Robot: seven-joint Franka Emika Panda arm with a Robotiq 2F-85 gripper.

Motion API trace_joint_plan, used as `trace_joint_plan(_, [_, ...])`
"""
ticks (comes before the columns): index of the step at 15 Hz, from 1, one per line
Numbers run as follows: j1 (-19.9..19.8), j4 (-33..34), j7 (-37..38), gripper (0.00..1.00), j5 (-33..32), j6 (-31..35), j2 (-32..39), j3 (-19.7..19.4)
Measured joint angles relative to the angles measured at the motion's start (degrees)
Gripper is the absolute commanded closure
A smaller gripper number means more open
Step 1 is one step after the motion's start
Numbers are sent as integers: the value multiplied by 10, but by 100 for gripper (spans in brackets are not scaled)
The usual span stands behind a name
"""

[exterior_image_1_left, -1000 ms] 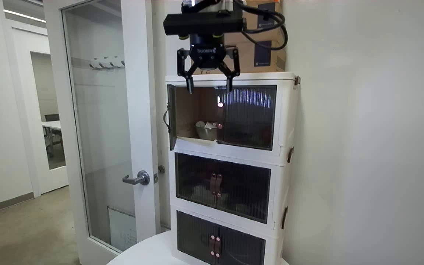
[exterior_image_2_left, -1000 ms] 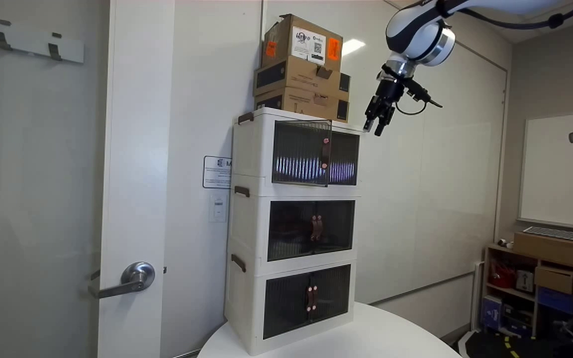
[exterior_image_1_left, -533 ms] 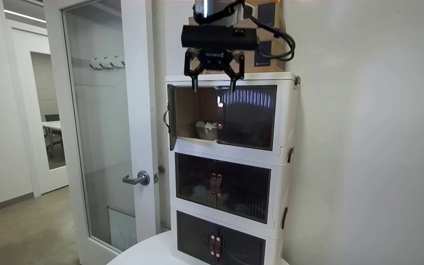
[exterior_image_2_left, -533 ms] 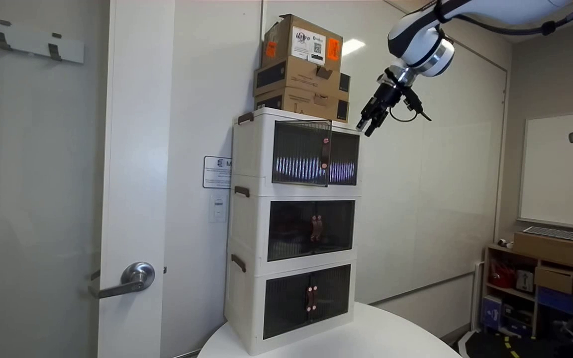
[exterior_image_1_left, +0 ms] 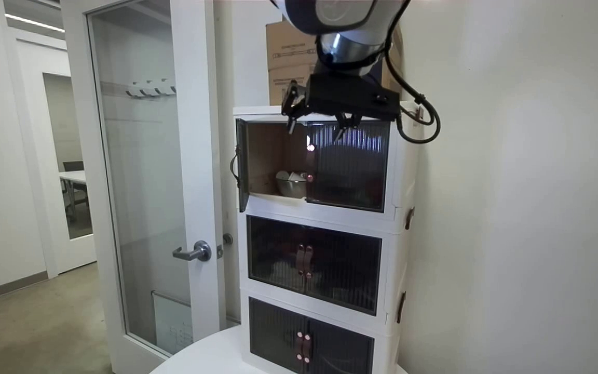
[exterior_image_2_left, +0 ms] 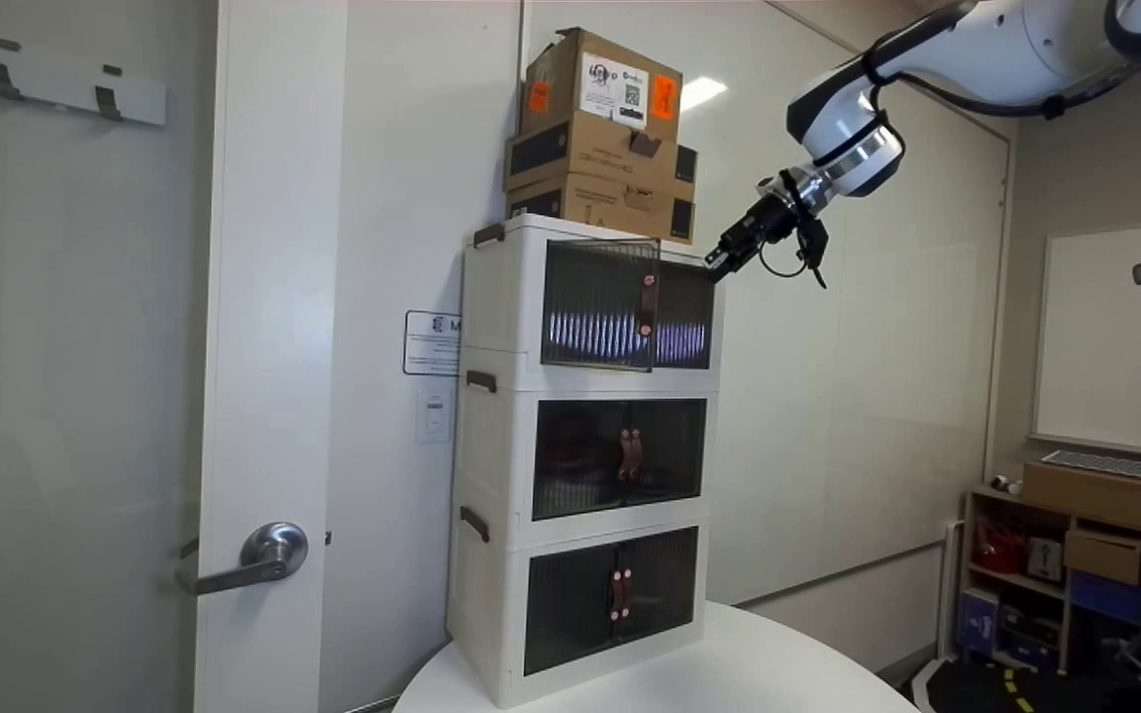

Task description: Open the top left and right cabinet doors

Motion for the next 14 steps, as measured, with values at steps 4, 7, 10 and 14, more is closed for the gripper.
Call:
trace_joint_plan(4, [-10,44,-63,0,23,-48,44,4])
trace_joint_plan(7, [-13,64,-83,0,43,-48,69,6])
trace_joint_plan(10, [-25,74,-108,0,81,-48,88,17])
trace_joint_plan(14, [-41,83,-141,0,127,-48,108,35])
